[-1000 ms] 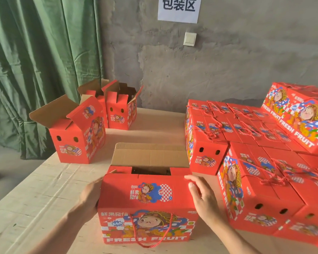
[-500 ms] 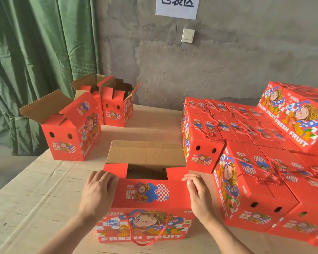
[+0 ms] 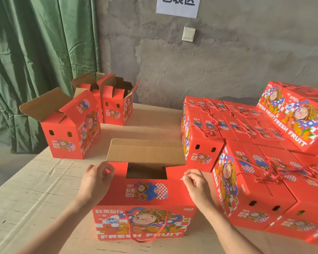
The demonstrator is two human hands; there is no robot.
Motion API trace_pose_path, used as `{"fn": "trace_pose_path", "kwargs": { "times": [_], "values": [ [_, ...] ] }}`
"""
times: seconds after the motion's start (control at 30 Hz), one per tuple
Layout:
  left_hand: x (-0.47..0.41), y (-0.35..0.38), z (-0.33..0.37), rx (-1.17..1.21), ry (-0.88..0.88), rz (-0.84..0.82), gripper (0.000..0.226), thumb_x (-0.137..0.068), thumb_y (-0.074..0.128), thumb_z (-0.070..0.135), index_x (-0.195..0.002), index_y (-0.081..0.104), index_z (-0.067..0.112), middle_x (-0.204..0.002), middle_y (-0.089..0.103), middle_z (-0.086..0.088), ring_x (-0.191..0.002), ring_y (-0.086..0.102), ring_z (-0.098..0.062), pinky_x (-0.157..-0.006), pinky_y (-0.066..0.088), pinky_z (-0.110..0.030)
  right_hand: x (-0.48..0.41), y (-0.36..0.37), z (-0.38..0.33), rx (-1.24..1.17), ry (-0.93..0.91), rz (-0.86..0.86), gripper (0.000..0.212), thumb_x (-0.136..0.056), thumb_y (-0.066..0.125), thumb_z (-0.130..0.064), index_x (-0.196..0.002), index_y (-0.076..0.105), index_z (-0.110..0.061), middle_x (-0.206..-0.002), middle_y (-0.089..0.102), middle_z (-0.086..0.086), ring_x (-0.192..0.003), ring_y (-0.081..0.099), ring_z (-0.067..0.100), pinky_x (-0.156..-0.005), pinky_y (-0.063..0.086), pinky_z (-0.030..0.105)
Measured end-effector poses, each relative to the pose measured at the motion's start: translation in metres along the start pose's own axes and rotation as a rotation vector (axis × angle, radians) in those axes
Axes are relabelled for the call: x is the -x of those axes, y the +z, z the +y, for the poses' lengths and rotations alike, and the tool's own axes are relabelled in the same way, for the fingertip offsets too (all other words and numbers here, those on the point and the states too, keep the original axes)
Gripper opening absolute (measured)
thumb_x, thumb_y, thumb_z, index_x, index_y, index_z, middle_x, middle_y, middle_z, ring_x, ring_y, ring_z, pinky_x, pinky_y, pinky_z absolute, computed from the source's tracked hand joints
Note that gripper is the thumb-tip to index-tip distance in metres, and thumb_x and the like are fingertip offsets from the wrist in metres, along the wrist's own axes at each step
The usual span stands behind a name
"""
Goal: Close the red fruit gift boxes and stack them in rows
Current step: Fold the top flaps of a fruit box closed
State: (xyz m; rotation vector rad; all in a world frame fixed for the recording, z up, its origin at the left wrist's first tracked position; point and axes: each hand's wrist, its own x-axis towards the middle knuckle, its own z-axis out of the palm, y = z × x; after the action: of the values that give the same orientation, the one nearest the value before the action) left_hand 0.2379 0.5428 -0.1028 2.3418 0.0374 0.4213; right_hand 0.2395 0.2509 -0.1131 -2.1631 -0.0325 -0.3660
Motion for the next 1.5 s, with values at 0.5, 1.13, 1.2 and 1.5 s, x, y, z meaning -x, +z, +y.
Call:
{"fn": "trace_pose_path", "kwargs": {
  "times": [0.5, 1.13, 1.2, 1.5],
  "values": [
    [-0.01, 0.004, -0.004, 0.614, -0.562, -0.276, 0.031, -0.092, 0.054, 0.002, -0.101, 0.047, 0.03, -0.087, 0.063, 0.001, -0.065, 0.066, -0.017, -0.056, 0.049, -0.03, -0.021, -0.003, 0.01, -0.376, 0.391, -0.24, 0.075, -0.087, 0.054, 0.006, -0.15, 0.021, -0.019, -0.154, 0.025, -0.001, -0.141, 0.023, 0.014, -0.108, 0.024, 0.029],
    [-0.009, 0.013, -0.014, 0.451, -0.024, 0.003, 0.048, -0.069, 0.082, 0.013, -0.108, 0.055, 0.023, -0.102, 0.059, 0.013, -0.095, 0.059, -0.006, -0.071, 0.044, -0.012, -0.025, -0.018, 0.022, -0.461, 0.331, -0.392, 0.051, -0.086, 0.063, -0.001, -0.122, 0.046, -0.032, -0.14, 0.033, -0.01, -0.125, 0.027, 0.011, -0.102, 0.023, 0.03],
    [-0.004, 0.009, -0.011, 0.503, -0.023, -0.036, 0.06, -0.06, 0.085, 0.045, -0.107, 0.057, 0.02, -0.105, 0.059, 0.017, -0.091, 0.06, -0.001, -0.07, 0.052, -0.024, -0.025, -0.019, 0.021, -0.442, 0.322, -0.392, 0.05, -0.086, 0.064, -0.003, -0.124, 0.045, -0.03, -0.141, 0.035, -0.008, -0.128, 0.029, 0.012, -0.102, 0.025, 0.03],
    [-0.011, 0.018, -0.015, 0.202, -0.082, -0.044, 0.042, -0.063, 0.085, 0.034, -0.083, 0.049, 0.029, -0.124, 0.059, 0.0, -0.098, 0.055, -0.016, -0.072, 0.04, -0.029, -0.006, -0.024, 0.019, -0.295, 0.189, -0.341, 0.052, -0.088, 0.062, -0.006, -0.13, 0.045, -0.033, -0.133, 0.047, -0.01, -0.116, 0.047, -0.008, -0.085, 0.042, 0.005]
  ]
}}
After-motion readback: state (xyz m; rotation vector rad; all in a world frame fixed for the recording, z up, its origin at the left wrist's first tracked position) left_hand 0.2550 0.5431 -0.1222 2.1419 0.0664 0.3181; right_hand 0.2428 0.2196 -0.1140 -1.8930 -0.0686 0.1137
